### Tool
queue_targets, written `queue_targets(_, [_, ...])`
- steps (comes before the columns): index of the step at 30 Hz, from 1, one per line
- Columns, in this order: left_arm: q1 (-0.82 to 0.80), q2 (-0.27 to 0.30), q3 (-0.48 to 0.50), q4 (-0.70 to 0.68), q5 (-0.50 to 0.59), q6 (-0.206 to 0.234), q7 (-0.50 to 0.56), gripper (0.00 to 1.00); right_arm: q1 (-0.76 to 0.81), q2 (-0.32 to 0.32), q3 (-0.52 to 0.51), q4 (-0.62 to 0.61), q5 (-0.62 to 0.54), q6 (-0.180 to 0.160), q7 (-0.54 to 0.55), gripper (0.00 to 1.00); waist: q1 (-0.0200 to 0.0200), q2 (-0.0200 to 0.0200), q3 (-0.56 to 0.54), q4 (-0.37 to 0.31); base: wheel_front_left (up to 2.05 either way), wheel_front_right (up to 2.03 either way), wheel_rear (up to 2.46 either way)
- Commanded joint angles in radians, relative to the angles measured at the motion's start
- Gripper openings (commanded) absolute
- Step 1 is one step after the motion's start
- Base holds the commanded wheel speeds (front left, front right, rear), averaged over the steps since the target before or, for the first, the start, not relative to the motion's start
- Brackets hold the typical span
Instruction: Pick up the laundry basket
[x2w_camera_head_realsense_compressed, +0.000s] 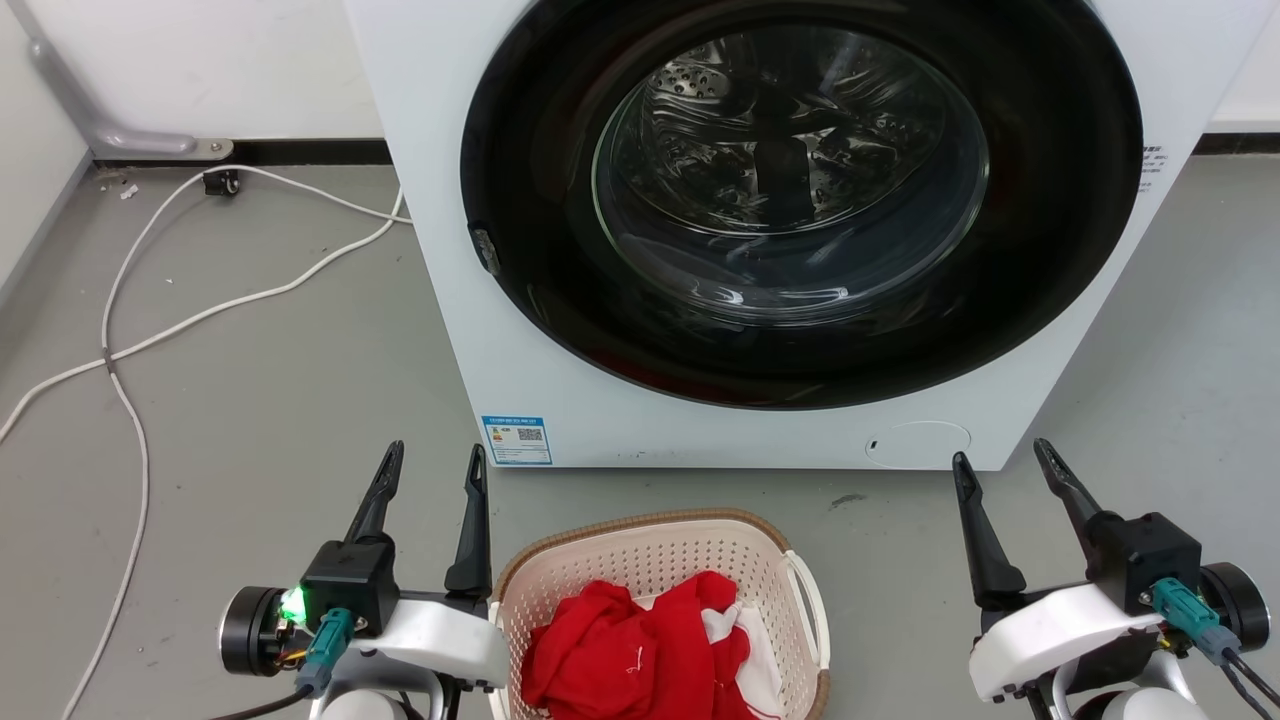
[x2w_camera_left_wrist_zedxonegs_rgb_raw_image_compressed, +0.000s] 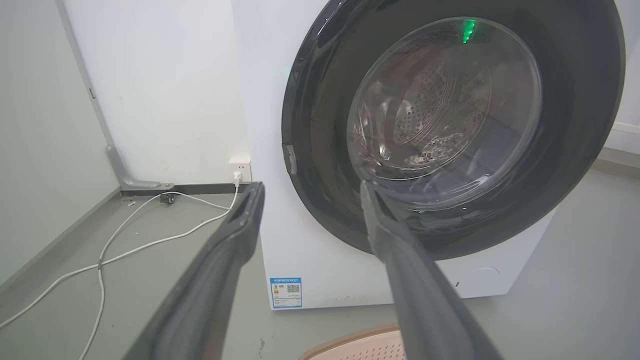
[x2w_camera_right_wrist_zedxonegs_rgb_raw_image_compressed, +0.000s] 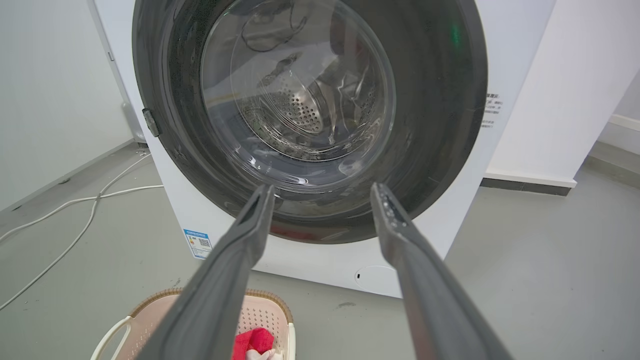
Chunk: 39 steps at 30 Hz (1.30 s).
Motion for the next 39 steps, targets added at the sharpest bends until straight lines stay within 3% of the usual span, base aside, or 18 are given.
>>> queue_targets(1, [0.009,0.001,-0.003,0.003,0.016,0.005,-0.008,1.0,0.008,0.004,0.002,0.0,-0.015,0.0,-0.007,1.0,0.0,0.0,-0.001,0.0,0.0,0.0,0.0])
queue_targets(28, [-0.005,0.0,0.004,0.025,0.008,0.009,-0.007,1.0,-0.009,0.004,-0.006,0.031,0.02,0.0,-0.003,1.0,0.0,0.0,0.021,0.006,0.0,0.0,0.0])
queue_targets(39, [-0.032,0.0,-0.018,0.189,-0.061,0.014,-0.006,1.0,-0.034,0.004,0.04,0.132,0.04,0.0,0.04,1.0,0.0,0.0,0.105,0.019,0.0,0.0,0.0])
